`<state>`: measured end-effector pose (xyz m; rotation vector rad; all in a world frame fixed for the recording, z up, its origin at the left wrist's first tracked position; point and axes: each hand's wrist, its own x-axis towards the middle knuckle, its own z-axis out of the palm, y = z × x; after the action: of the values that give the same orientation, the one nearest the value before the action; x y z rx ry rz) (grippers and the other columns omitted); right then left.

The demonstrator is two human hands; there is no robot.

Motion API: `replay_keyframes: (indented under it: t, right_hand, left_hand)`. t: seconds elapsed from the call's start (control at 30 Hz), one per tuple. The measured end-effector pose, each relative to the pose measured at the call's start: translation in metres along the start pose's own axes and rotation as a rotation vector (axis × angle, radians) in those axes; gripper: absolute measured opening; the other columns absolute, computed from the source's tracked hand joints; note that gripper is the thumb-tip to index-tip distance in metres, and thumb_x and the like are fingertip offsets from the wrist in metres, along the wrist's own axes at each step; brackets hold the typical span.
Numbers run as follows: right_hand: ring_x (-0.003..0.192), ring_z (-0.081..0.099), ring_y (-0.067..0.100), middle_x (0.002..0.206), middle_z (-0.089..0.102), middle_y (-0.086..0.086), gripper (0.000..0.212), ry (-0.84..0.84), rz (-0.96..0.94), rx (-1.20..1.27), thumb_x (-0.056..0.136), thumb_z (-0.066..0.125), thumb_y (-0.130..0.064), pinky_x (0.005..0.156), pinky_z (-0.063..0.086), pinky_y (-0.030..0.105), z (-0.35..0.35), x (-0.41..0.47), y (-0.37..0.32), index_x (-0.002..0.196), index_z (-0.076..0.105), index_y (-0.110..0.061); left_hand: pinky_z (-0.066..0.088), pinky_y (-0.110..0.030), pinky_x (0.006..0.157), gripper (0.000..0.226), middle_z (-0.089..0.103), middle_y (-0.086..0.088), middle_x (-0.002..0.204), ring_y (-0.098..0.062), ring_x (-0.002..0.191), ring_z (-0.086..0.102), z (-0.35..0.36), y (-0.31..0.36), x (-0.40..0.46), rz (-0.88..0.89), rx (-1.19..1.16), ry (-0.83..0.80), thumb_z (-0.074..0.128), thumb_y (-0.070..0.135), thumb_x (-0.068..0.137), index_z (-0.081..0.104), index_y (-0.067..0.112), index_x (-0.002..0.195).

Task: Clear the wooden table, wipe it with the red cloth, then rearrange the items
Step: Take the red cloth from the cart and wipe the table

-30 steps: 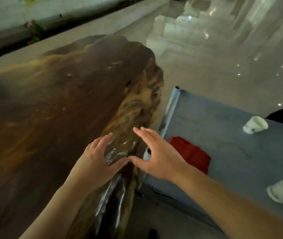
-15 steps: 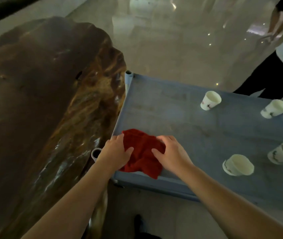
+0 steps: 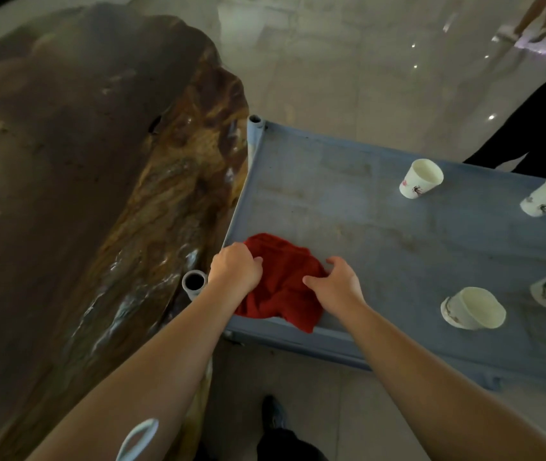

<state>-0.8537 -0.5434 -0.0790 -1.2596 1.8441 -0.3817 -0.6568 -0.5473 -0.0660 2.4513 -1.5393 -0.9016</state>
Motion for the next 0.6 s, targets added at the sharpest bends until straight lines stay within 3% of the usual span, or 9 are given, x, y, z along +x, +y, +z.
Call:
replay_keyframes:
  t: [0.03, 0.1, 0.17, 0.27, 0.37, 0.47, 0.53, 0.6]
  right_hand:
    - [0.115, 0.062, 0.028, 0.127, 0.064, 0.007, 0.065, -0.014, 0.015, 0.007, 0.082, 0.080, -0.030, 0.087, 0.050, 0.032, 0.000, 0.003, 0.000, 0.139, 0.053, -0.013]
    - [0.092, 0.071, 0.023, 0.093, 0.075, 0.000, 0.026, -0.033, 0.016, 0.010, 0.078, 0.080, -0.026, 0.068, 0.053, 0.027, -0.002, 0.007, -0.001, 0.100, 0.074, -0.015]
    - [0.068, 0.071, 0.016, 0.065, 0.073, -0.002, 0.010, -0.062, -0.010, 0.031, 0.075, 0.078, -0.023, 0.054, 0.052, 0.025, -0.004, 0.009, -0.002, 0.074, 0.075, -0.014]
    - [0.061, 0.069, 0.007, 0.065, 0.073, -0.007, 0.005, -0.105, -0.036, 0.109, 0.073, 0.078, -0.023, 0.052, 0.052, 0.020, -0.009, 0.009, -0.007, 0.076, 0.075, -0.019]
    - [0.072, 0.072, 0.017, 0.078, 0.075, 0.001, 0.010, -0.183, -0.074, 0.201, 0.075, 0.076, -0.018, 0.066, 0.057, 0.034, -0.017, 0.004, -0.015, 0.084, 0.071, -0.018]
    - [0.070, 0.063, 0.019, 0.075, 0.067, 0.003, 0.011, -0.248, -0.185, 0.251, 0.078, 0.073, -0.012, 0.066, 0.048, 0.036, -0.026, -0.003, -0.027, 0.083, 0.064, -0.013]
    - [0.069, 0.062, 0.017, 0.073, 0.066, 0.002, 0.011, -0.319, -0.245, 0.312, 0.080, 0.071, -0.006, 0.064, 0.047, 0.031, -0.031, -0.010, -0.040, 0.085, 0.063, -0.012]
    - [0.069, 0.064, 0.016, 0.074, 0.068, 0.001, 0.014, -0.388, -0.285, 0.366, 0.082, 0.068, -0.002, 0.061, 0.048, 0.027, -0.032, -0.018, -0.055, 0.087, 0.064, -0.015]
  left_hand:
    - [0.047, -0.038, 0.069, 0.039, 0.067, -0.015, 0.101, -0.032, 0.093, 0.065, 0.000, 0.002, 0.000, -0.001, 0.015, -0.019, 0.059, 0.042, 0.097, 0.062, 0.004, 0.105]
    - [0.053, -0.043, 0.078, 0.039, 0.066, -0.015, 0.107, -0.033, 0.100, 0.063, 0.000, 0.004, 0.001, 0.016, 0.042, -0.049, 0.059, 0.041, 0.096, 0.063, 0.005, 0.109]
    - [0.052, -0.045, 0.086, 0.040, 0.061, -0.016, 0.117, -0.036, 0.111, 0.057, -0.001, 0.004, 0.003, 0.044, 0.072, -0.057, 0.057, 0.040, 0.096, 0.063, 0.007, 0.118]
    - [0.045, -0.036, 0.073, 0.036, 0.059, -0.012, 0.111, -0.032, 0.104, 0.057, -0.005, 0.002, 0.005, 0.060, 0.050, -0.077, 0.052, 0.039, 0.094, 0.063, 0.009, 0.111]
    - [0.035, -0.028, 0.055, 0.023, 0.054, -0.004, 0.094, -0.015, 0.073, 0.049, -0.011, 0.000, 0.004, 0.012, -0.125, -0.066, 0.050, 0.036, 0.093, 0.053, 0.014, 0.100]
    - [0.047, -0.034, 0.066, 0.031, 0.063, -0.006, 0.103, -0.021, 0.083, 0.061, -0.018, -0.007, 0.000, -0.044, -0.385, -0.058, 0.054, 0.037, 0.095, 0.058, 0.012, 0.112]
    - [0.057, -0.043, 0.083, 0.028, 0.071, -0.012, 0.105, -0.030, 0.093, 0.069, -0.022, -0.020, -0.009, -0.073, -0.685, -0.044, 0.059, 0.031, 0.096, 0.062, 0.010, 0.113]
    - [0.059, -0.047, 0.086, 0.023, 0.074, -0.018, 0.105, -0.033, 0.093, 0.072, -0.030, -0.034, -0.024, -0.089, -0.997, -0.075, 0.061, 0.022, 0.098, 0.063, 0.007, 0.116]
